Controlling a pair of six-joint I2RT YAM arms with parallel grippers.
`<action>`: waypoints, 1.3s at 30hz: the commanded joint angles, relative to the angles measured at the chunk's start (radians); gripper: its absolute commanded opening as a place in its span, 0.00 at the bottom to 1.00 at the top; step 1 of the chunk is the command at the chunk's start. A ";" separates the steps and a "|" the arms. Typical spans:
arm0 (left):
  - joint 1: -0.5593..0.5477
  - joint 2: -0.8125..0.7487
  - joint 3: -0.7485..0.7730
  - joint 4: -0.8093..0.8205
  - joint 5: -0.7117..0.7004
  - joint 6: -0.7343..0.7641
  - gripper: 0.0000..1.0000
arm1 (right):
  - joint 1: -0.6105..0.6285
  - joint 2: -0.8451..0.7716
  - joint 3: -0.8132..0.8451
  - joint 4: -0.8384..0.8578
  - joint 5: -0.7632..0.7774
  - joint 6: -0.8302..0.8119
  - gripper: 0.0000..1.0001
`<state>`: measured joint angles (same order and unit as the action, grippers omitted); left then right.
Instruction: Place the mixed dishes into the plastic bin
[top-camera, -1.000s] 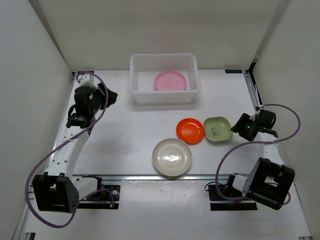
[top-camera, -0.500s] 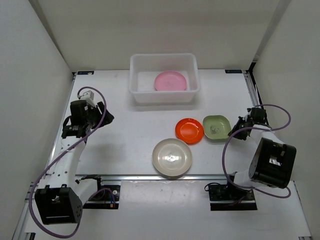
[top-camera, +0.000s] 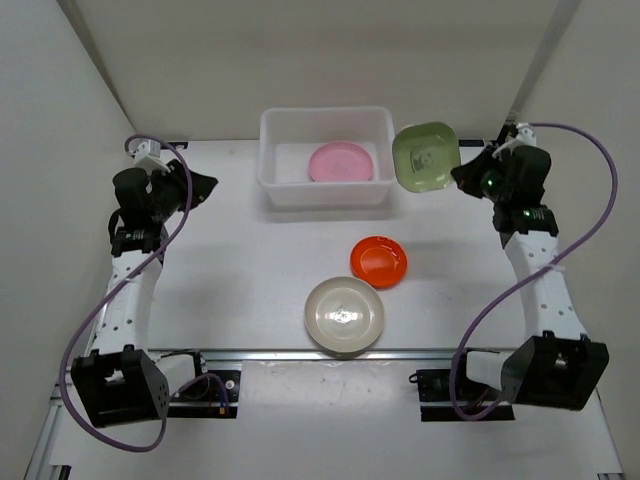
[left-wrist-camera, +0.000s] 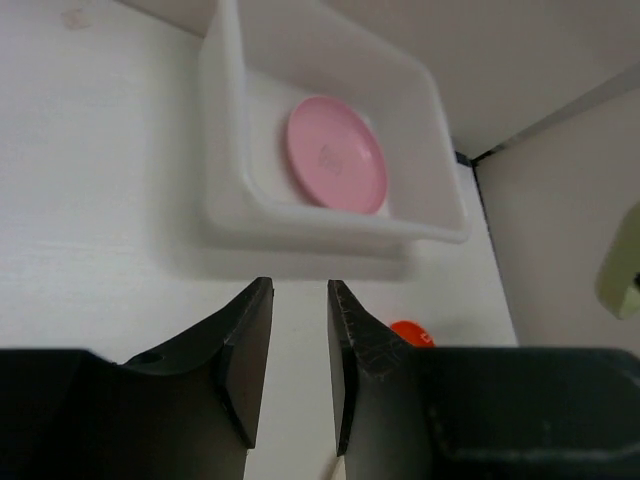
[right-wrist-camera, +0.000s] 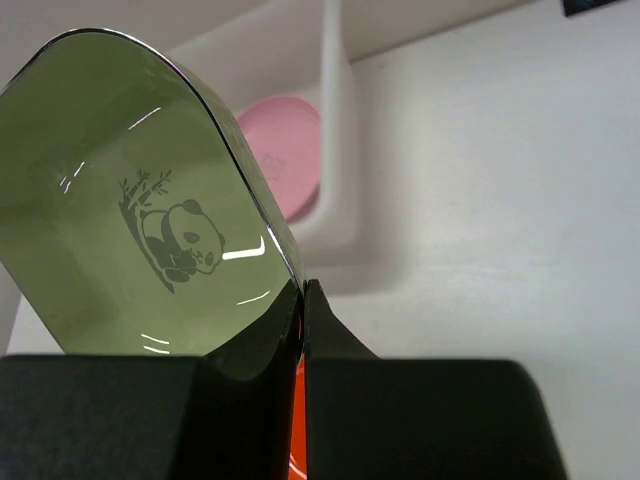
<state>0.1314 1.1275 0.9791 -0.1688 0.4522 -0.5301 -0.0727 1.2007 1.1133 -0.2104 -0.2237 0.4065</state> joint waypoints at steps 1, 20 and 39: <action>-0.016 0.041 0.030 0.244 0.086 -0.163 0.39 | 0.063 0.141 0.072 0.081 0.004 0.042 0.00; -0.118 0.040 -0.076 0.121 0.002 -0.047 0.53 | 0.327 1.263 1.357 -0.279 0.113 -0.156 0.01; -0.524 0.167 -0.238 -0.121 -0.251 0.209 0.73 | 0.376 1.337 1.412 -0.313 0.136 -0.231 0.51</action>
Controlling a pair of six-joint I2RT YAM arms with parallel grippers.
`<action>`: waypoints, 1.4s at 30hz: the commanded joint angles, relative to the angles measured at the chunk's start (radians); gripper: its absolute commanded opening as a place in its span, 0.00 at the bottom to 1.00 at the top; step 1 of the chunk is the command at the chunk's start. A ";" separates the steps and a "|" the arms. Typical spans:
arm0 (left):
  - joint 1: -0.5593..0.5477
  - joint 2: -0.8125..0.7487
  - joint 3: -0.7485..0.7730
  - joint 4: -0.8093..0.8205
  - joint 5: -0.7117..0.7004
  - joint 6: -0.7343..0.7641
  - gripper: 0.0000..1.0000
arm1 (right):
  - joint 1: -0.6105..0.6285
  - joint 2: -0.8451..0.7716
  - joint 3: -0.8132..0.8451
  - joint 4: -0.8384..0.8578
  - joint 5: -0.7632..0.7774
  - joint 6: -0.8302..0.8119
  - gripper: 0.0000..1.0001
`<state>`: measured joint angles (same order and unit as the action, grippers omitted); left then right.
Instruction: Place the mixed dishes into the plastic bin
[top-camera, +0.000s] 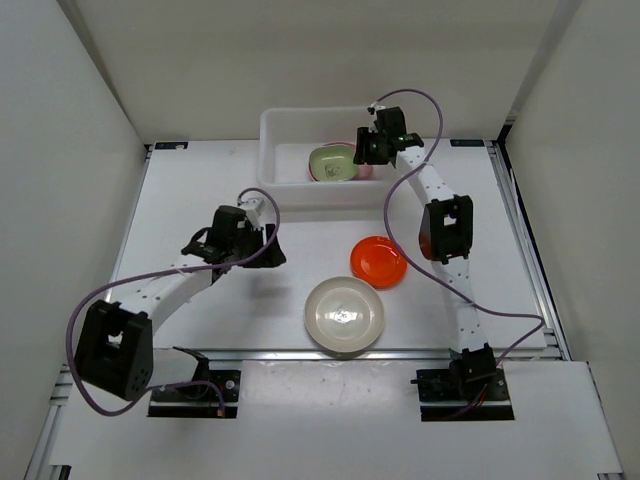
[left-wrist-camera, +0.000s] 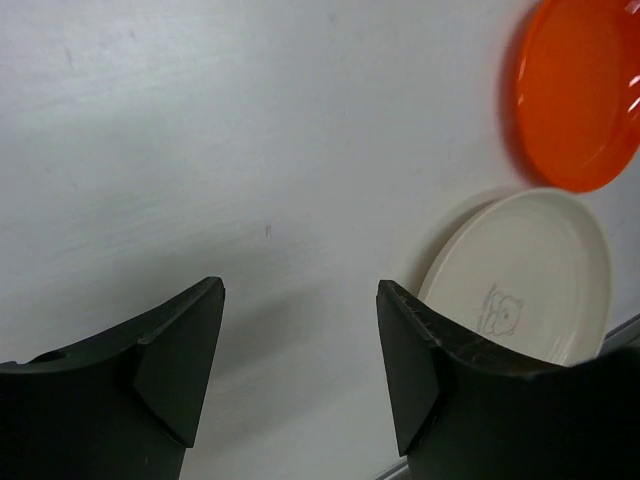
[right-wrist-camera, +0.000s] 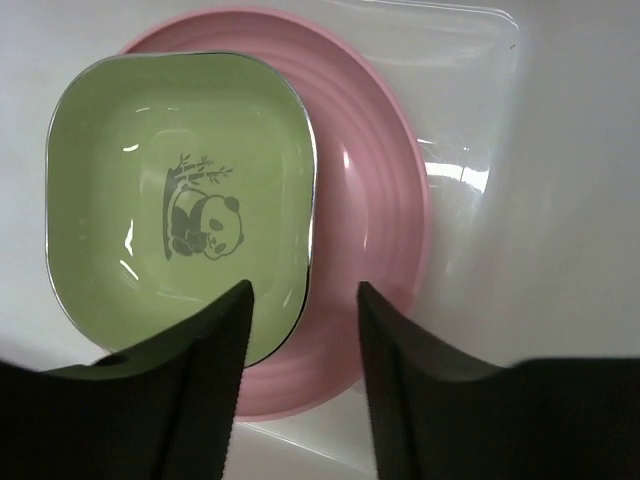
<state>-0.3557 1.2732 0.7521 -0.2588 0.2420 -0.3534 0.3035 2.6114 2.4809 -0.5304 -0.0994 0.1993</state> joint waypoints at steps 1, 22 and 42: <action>-0.069 0.032 -0.010 -0.040 -0.047 0.031 0.73 | -0.001 -0.094 0.046 0.001 0.023 -0.029 0.54; -0.413 0.322 0.012 -0.011 0.032 0.048 0.34 | -0.220 -1.116 -0.626 -0.044 0.062 -0.068 0.66; -0.065 0.152 0.296 0.393 -0.079 -0.127 0.00 | -0.307 -1.602 -1.531 0.217 -0.091 0.094 0.57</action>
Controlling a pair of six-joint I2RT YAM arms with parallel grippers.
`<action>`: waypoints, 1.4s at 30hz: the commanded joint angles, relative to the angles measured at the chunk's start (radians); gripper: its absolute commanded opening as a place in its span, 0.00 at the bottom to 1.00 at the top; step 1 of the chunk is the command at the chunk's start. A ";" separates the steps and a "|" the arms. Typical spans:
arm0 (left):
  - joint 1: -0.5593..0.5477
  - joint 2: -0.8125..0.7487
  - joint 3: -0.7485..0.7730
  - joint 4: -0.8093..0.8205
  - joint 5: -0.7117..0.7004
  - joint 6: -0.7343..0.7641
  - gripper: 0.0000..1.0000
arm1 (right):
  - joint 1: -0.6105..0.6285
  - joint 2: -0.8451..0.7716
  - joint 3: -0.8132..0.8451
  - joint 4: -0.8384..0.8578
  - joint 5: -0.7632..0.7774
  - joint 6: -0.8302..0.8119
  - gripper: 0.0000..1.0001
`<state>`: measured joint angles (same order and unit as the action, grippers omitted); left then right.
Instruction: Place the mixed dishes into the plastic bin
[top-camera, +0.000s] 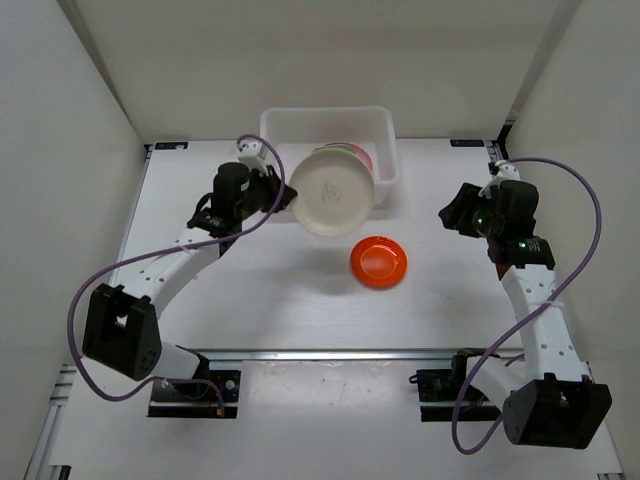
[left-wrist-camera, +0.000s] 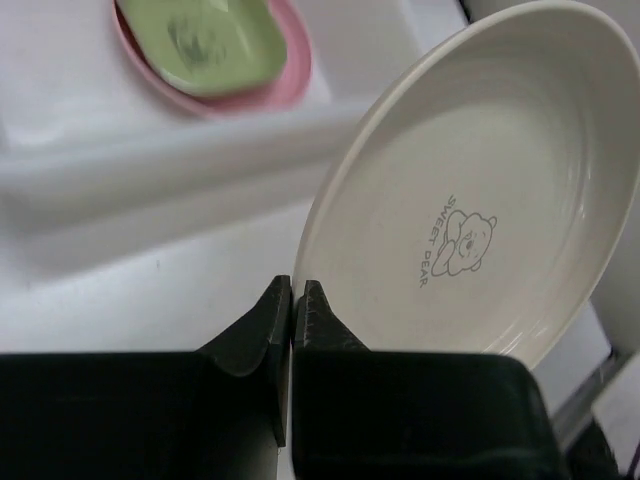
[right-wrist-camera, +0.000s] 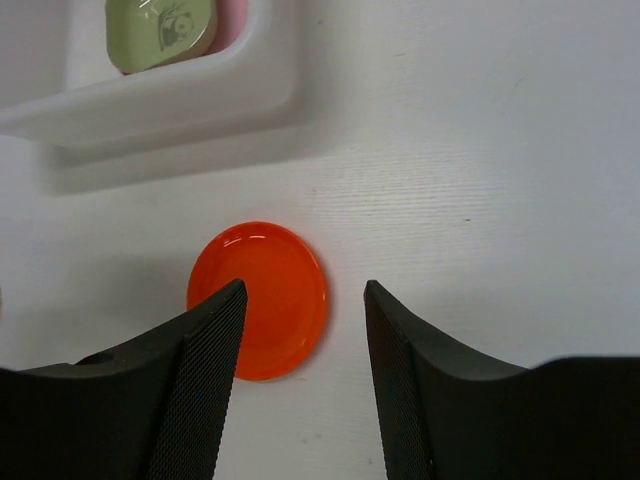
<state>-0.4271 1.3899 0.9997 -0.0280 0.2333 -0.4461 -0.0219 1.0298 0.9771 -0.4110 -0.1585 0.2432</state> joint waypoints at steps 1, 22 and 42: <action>0.017 0.056 0.088 0.192 -0.092 -0.042 0.00 | 0.043 -0.022 -0.032 0.095 -0.041 0.065 0.56; 0.091 0.554 0.310 0.582 -0.456 -0.042 0.00 | 0.122 0.007 -0.153 0.212 -0.098 0.148 0.52; 0.105 0.615 0.192 0.750 -0.483 0.035 0.28 | 0.140 0.018 -0.206 0.253 -0.096 0.156 0.53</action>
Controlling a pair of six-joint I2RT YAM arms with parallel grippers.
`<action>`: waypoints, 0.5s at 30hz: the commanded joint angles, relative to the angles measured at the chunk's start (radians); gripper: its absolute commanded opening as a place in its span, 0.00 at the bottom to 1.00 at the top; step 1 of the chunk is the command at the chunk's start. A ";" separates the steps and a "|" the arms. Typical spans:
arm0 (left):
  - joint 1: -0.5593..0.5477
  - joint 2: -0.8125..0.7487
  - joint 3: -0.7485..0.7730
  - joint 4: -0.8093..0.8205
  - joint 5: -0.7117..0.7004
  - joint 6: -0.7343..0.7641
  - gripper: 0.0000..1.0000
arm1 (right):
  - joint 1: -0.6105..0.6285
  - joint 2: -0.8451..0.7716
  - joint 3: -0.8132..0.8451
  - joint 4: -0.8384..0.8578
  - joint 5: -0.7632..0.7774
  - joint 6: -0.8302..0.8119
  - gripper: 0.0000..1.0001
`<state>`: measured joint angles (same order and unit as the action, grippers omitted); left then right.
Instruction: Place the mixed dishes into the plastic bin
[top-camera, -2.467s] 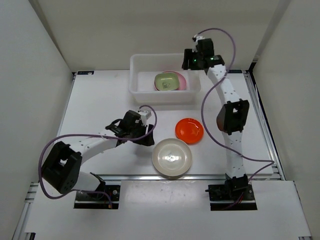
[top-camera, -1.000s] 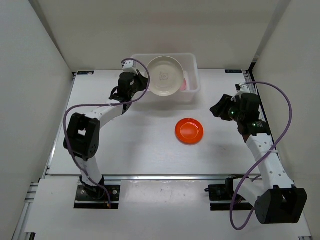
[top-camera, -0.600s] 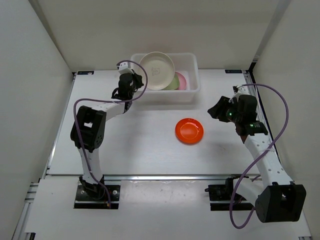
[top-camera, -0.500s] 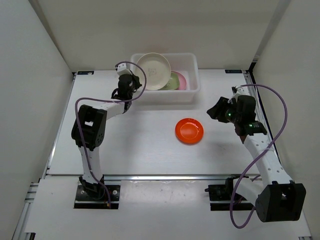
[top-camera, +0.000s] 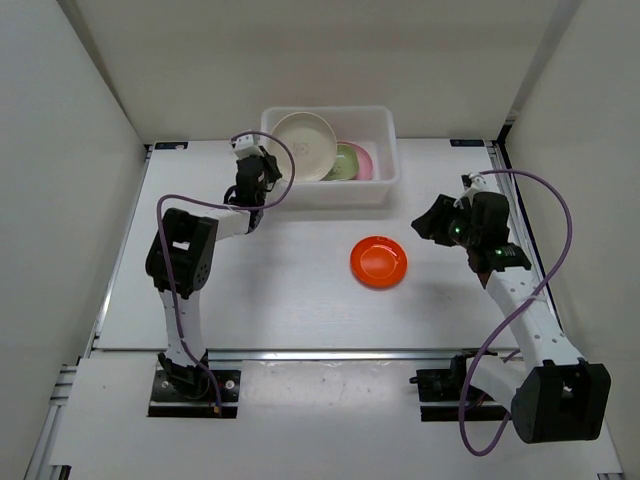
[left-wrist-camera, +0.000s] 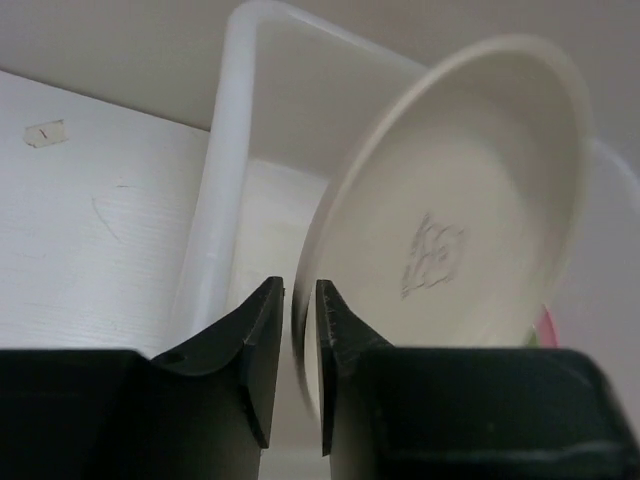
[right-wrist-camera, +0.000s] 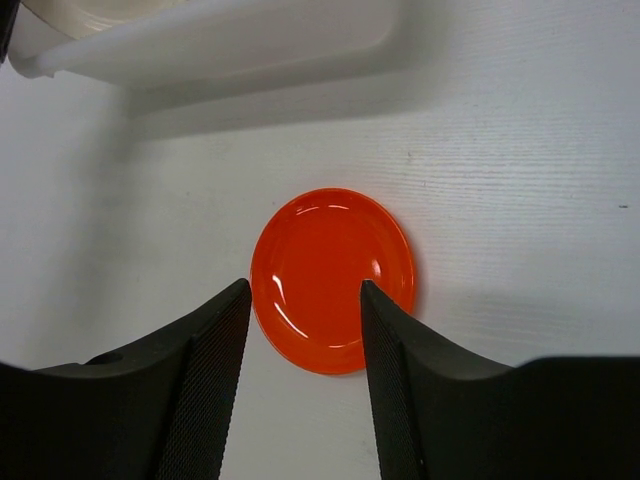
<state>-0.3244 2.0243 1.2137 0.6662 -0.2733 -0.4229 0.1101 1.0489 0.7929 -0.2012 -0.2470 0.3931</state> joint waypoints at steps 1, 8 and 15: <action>-0.002 -0.022 -0.028 0.058 0.032 0.025 0.32 | 0.000 0.002 -0.021 0.048 -0.014 0.009 0.53; -0.005 -0.065 -0.032 0.052 0.049 0.055 0.61 | 0.006 0.014 -0.035 0.048 -0.021 0.003 0.58; 0.007 -0.334 -0.127 -0.110 0.080 0.059 0.60 | 0.080 0.151 -0.092 0.076 0.089 -0.011 0.61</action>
<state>-0.3279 1.8771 1.1103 0.6376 -0.2283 -0.3698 0.1699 1.1454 0.7273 -0.1539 -0.2096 0.3897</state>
